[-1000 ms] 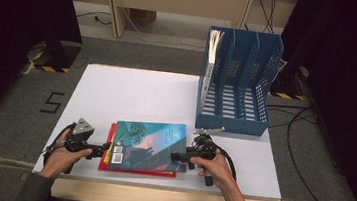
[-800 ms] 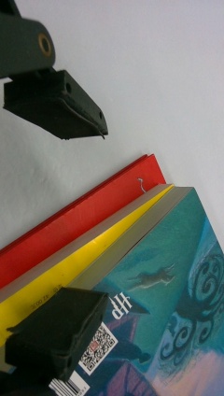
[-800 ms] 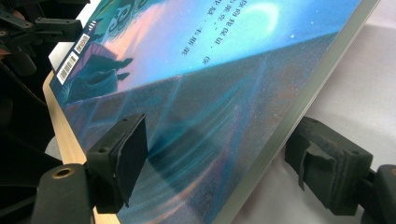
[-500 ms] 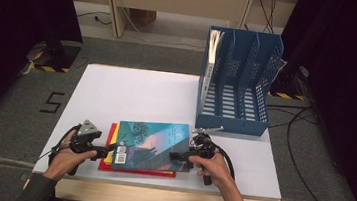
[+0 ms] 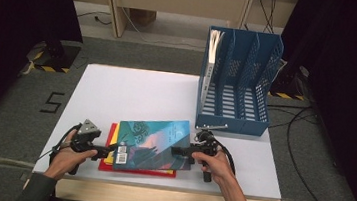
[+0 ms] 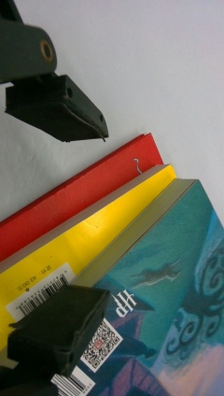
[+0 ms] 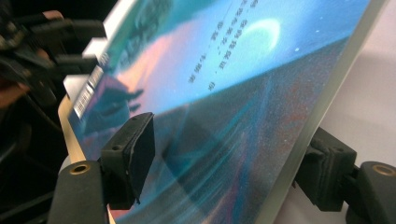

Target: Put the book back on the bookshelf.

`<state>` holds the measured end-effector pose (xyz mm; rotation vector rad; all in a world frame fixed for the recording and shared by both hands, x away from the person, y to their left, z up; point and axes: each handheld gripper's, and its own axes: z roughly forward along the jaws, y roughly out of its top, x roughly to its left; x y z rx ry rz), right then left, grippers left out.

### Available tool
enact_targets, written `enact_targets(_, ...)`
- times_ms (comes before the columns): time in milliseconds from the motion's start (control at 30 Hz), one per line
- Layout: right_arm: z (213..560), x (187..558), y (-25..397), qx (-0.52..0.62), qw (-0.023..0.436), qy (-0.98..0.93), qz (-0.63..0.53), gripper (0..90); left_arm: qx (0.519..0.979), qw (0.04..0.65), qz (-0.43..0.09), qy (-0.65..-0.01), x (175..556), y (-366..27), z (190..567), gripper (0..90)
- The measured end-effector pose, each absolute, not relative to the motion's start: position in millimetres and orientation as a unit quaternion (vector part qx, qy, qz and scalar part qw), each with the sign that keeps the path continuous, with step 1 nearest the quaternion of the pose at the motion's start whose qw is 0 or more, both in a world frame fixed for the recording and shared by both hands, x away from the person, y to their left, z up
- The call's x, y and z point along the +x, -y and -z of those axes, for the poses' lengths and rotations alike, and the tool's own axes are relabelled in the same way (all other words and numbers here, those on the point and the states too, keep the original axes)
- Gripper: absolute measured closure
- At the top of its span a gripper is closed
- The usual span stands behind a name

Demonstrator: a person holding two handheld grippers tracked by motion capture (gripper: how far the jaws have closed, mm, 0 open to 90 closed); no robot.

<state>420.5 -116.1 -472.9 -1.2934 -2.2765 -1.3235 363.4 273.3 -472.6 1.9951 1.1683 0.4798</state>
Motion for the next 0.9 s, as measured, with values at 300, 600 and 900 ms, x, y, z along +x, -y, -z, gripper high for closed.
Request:
enact_targets(300, 425, 418, 121, -0.394, 0.09, 0.761, 0.508, 51.2, 0.781, 0.395, -0.185, -0.447, 360, -264, 474, 26.8)
enact_targets(600, 397, 425, 106, -0.371, 0.119, 0.814, 0.43, 53.5, 0.786, 0.395, -0.193, -0.434, 357, -253, 473, 34.5)
enact_targets(900, 360, 429, 103, -0.333, 0.08, 0.857, 0.386, 57.4, 0.799, 0.394, -0.186, -0.415, 355, -239, 478, 19.4)
